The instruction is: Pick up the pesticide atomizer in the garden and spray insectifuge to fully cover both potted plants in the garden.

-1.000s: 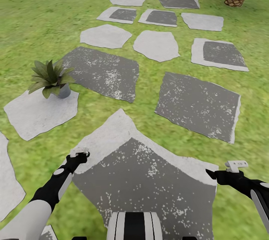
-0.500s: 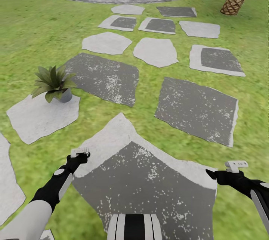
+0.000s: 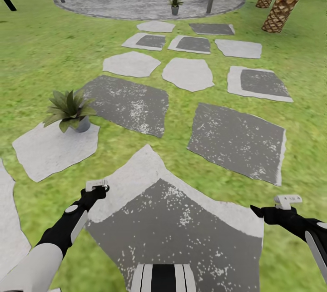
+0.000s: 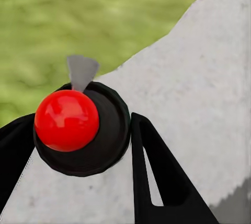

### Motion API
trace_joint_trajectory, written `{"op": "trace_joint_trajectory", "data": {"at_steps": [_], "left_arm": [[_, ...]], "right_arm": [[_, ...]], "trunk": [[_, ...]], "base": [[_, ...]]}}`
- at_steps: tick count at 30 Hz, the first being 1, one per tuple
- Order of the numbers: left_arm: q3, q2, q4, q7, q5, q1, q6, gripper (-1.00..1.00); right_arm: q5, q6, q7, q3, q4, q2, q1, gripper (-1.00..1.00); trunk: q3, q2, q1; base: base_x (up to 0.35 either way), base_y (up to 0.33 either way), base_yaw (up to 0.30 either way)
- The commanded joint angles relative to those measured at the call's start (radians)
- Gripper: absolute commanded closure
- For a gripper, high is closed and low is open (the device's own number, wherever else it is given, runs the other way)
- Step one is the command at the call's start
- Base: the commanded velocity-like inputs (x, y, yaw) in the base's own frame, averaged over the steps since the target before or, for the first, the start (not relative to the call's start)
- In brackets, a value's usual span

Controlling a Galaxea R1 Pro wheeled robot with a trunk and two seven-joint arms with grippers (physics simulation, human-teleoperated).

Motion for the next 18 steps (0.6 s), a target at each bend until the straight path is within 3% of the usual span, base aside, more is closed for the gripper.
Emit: {"op": "trace_joint_trajectory", "data": {"at_steps": [1,9,18], "left_arm": [[0.003,0.0,0.001,-0.008,0.012,-0.001,0.003,1.0],[0.003,0.002,0.0,-0.009,0.014,-0.004,0.086,1.0],[0.005,0.027,-0.058,-0.012,0.015,-0.003,0.237,1.0]], "right_arm": [[-0.006,0.005,0.001,-0.001,-0.001,0.0,0.0,-1.0],[-0.006,0.003,0.001,-0.001,-0.001,-0.001,0.0,-1.0],[-0.006,-0.001,0.0,-0.002,-0.001,-0.001,-0.001,-1.0]], "trunk": [[0.003,0.0,-0.001],[0.034,0.002,-0.004],[0.069,0.004,-0.008]], "base": [[0.0,0.0,0.0],[0.0,0.0,0.0],[0.0,0.0,0.0]]}}
